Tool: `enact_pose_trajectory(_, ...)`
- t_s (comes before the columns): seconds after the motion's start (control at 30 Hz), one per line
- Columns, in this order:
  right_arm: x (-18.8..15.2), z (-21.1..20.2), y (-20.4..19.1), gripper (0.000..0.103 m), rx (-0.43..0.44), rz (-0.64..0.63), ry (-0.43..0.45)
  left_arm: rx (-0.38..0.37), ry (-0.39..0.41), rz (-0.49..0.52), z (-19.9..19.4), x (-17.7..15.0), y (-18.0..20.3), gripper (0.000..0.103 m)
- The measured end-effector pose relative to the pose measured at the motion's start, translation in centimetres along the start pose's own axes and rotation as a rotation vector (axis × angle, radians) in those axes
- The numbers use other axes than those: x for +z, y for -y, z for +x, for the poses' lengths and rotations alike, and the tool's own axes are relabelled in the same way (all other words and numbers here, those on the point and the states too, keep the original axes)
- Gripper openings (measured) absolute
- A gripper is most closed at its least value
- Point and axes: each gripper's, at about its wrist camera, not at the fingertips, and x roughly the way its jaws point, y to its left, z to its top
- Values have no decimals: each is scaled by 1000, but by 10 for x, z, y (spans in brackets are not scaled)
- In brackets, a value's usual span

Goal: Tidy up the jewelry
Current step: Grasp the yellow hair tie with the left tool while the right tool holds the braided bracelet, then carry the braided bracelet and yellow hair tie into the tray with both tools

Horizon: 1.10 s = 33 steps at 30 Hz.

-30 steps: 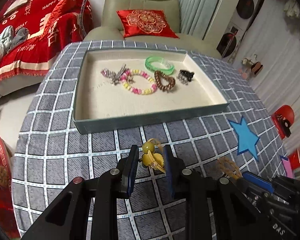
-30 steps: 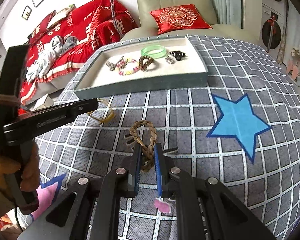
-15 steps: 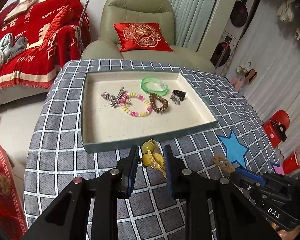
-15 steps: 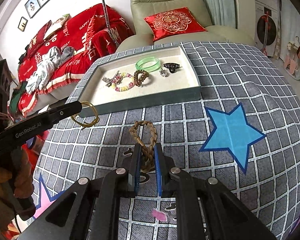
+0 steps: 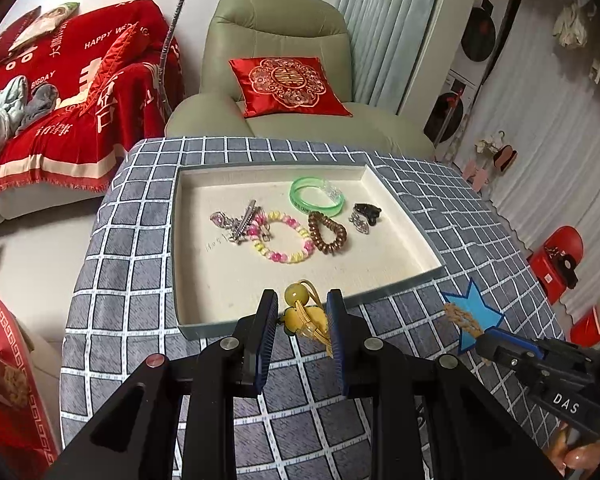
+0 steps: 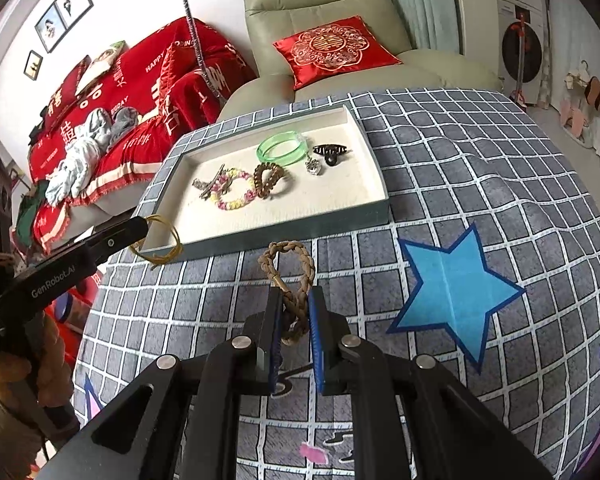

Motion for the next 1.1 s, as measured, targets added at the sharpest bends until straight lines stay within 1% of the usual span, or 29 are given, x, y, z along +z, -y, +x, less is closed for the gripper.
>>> enact_pose_trajectory(0.33, 21, 6, 2, 14, -2, 10, 9, 6, 18, -7, 5, 15, -10, 41)
enact_pose_trajectory(0.53, 41, 11, 0, 14, 3, 6, 20, 11, 37, -15, 8, 32, -17, 41)
enact_pose_trajectory(0.63, 53, 17, 1, 14, 9, 11, 17, 13, 39, -22, 15, 41, -19, 41)
enact_pose_trajectory(0.73, 65, 27, 1, 14, -5, 1, 17, 30, 44, -13, 25, 48, -17, 41)
enact_pose_trajectory(0.9, 81, 47, -3, 14, -24, -24, 4, 44, 13, -16, 48, 51, -17, 41)
enact_pose_trajectory(1.1, 93, 74, -7, 14, -53, -65, -20, 58, -30, -19, 70, 49, -19, 41)
